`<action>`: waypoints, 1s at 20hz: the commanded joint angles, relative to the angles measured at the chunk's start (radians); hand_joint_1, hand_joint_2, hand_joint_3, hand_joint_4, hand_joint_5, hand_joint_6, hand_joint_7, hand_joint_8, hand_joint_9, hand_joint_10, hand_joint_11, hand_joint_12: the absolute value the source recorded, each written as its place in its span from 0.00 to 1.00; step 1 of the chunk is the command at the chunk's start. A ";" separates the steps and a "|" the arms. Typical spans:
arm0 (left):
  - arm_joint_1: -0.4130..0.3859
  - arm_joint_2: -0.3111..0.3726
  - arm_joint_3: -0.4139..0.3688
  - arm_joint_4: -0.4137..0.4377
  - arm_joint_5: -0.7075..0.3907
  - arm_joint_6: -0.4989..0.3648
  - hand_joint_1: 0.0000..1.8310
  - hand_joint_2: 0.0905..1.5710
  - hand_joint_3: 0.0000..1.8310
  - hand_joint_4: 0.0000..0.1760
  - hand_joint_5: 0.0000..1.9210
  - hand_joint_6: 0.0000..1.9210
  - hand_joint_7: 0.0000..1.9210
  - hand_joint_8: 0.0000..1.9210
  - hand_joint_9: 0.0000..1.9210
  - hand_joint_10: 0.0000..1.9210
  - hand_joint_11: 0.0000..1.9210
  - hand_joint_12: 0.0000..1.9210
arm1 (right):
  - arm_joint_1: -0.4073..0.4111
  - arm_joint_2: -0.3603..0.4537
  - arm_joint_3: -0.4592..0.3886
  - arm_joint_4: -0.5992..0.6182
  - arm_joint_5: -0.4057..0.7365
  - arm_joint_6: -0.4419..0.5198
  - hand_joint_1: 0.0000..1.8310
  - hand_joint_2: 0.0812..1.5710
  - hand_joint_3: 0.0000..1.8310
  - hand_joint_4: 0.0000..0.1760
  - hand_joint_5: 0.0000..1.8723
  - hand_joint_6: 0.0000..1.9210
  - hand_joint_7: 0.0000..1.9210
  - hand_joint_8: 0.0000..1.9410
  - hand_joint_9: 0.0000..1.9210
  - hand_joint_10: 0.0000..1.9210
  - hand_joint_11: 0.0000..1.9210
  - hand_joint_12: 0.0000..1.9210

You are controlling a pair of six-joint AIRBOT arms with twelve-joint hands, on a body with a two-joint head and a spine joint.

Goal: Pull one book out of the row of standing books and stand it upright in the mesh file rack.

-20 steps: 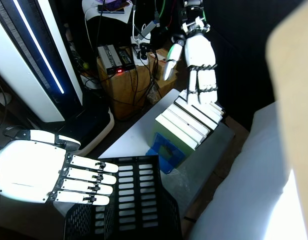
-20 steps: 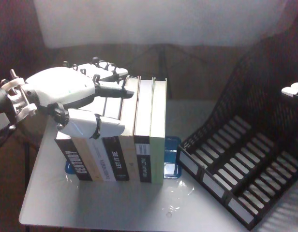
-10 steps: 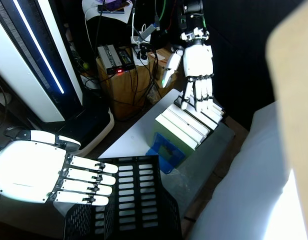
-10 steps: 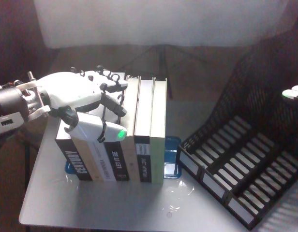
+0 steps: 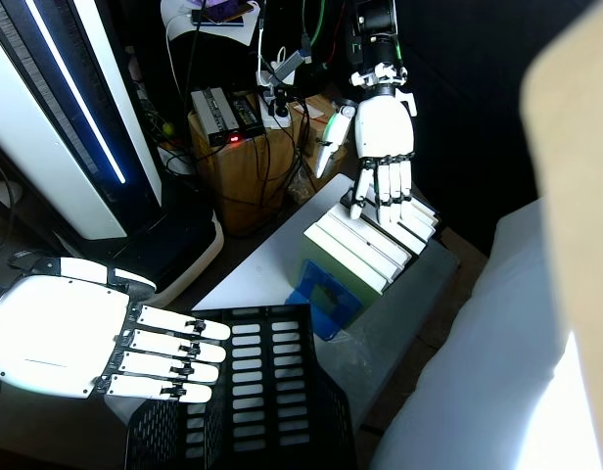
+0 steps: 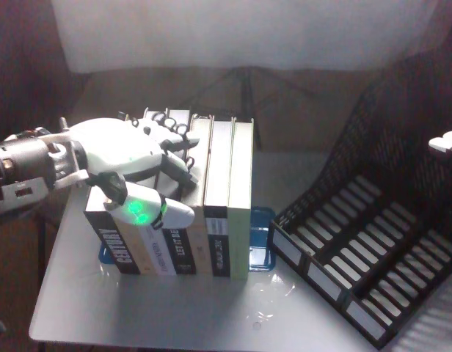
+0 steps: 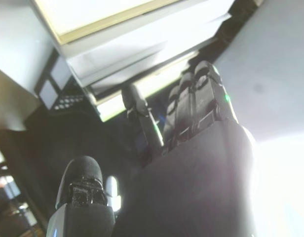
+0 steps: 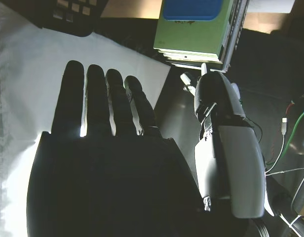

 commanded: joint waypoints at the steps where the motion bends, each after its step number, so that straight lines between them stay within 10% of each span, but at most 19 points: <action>1: -0.016 -0.001 -0.002 0.005 -0.056 -0.002 0.05 0.75 0.00 0.28 0.28 0.00 0.00 0.00 0.00 0.00 0.00 0.00 | 0.002 0.009 0.008 0.014 0.111 0.005 0.23 0.81 0.00 0.00 0.00 0.00 0.00 0.00 0.00 0.00 0.00 0.00; 2: -0.023 -0.004 -0.007 0.039 -0.036 -0.002 0.03 0.75 0.00 0.44 0.28 0.00 0.00 0.00 0.00 0.00 0.00 0.00 | 0.000 0.009 0.008 0.016 0.112 0.006 0.20 0.81 0.00 0.00 0.00 0.00 0.00 0.00 0.00 0.00 0.00 0.00; 11: 0.010 0.047 -0.099 0.169 -0.012 0.005 0.05 0.73 0.00 0.05 0.37 0.02 0.04 0.00 0.00 0.00 0.00 0.00 | -0.018 0.008 0.006 0.031 0.122 0.016 0.21 0.81 0.00 0.00 0.00 0.00 0.00 0.00 0.00 0.00 0.00 0.00; 13: 0.027 0.064 -0.126 0.179 -0.027 0.005 0.02 0.73 0.00 0.22 0.36 0.01 0.04 0.00 0.00 0.00 0.00 0.00 | -0.021 0.008 0.004 0.036 0.124 0.017 0.22 0.81 0.00 0.00 0.00 0.00 0.00 0.00 0.00 0.00 0.00 0.00; 14: 0.042 0.076 -0.142 0.177 -0.044 0.003 0.00 0.73 0.00 0.00 0.37 0.01 0.04 0.00 0.00 0.00 0.00 0.00 | -0.024 0.008 0.003 0.039 0.126 0.017 0.22 0.81 0.00 0.00 0.00 0.00 0.00 0.00 0.00 0.00 0.00 0.00; 20: 0.092 0.114 -0.203 0.178 -0.106 -0.018 0.00 0.72 0.00 0.00 0.41 0.02 0.04 0.00 0.00 0.00 0.00 0.00 | -0.031 0.008 0.000 0.050 0.127 0.021 0.22 0.81 0.00 0.00 0.00 0.00 0.00 0.00 0.00 0.00 0.00 0.00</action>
